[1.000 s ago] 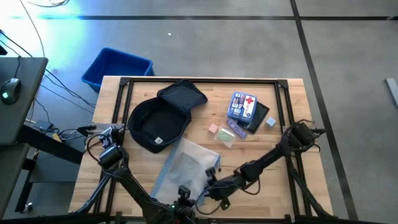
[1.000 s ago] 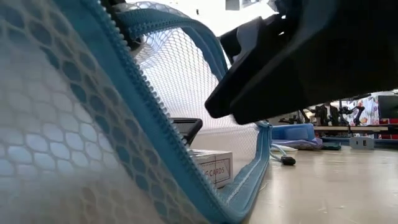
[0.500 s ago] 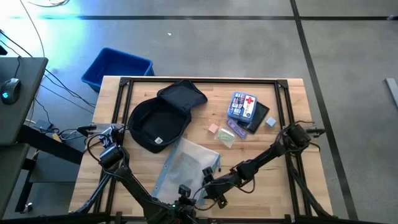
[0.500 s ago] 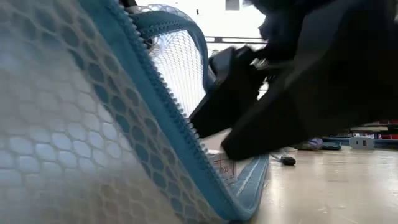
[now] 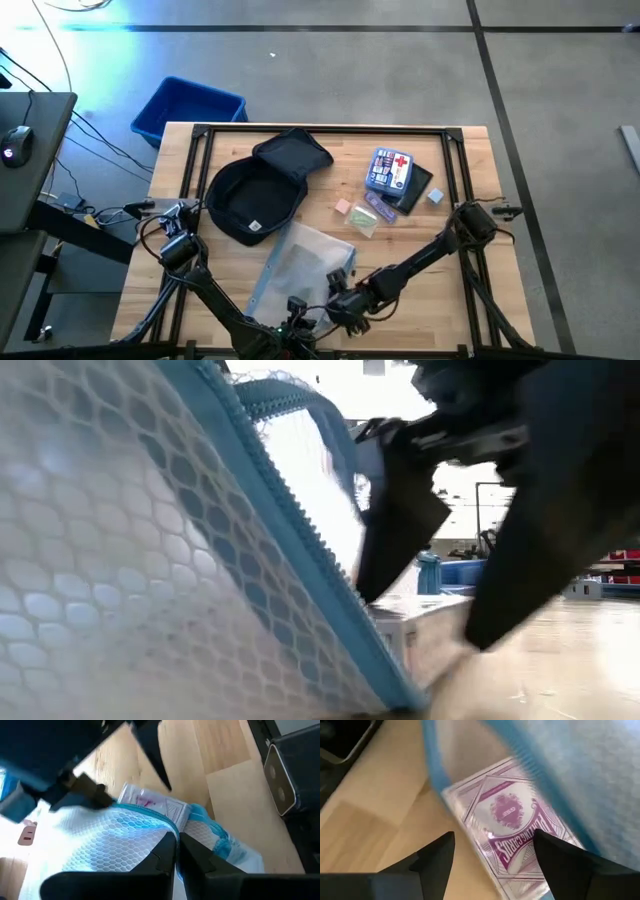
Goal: Unpack backpack
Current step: Put the playing card into the transparent zip bag
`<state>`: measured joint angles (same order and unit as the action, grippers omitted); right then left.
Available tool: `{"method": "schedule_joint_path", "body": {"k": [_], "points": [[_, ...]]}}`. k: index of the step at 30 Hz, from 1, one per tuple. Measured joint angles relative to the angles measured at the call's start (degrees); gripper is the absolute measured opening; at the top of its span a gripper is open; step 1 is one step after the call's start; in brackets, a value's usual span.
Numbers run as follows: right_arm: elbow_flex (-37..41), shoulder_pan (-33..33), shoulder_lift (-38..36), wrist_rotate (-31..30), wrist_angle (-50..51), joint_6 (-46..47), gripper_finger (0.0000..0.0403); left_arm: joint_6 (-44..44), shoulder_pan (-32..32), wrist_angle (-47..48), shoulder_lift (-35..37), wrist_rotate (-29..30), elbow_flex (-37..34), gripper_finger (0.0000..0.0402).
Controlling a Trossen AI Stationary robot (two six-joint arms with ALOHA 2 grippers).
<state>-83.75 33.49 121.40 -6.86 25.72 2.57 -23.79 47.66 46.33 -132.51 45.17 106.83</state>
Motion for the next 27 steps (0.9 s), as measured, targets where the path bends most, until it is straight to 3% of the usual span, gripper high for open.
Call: {"method": "schedule_joint_path", "body": {"k": [12, 23, 27], "points": [[-1.99, -0.01, 0.11, -2.19, 0.42, -0.64, 0.0262, -0.35, 0.04, 0.15, 0.00, -1.09, 0.00, 0.0000], [-2.01, -3.24, 1.31, -0.11, 1.39, -0.56, 0.0378, -1.66, 0.02, 0.17, 0.00, -2.60, 0.00, 0.0000], [-2.07, -3.35, 2.32, -0.55, 3.07, -1.04, 0.0398, -1.64, 0.04, 0.20, 0.00, -2.69, 0.00, 0.0000]]}}
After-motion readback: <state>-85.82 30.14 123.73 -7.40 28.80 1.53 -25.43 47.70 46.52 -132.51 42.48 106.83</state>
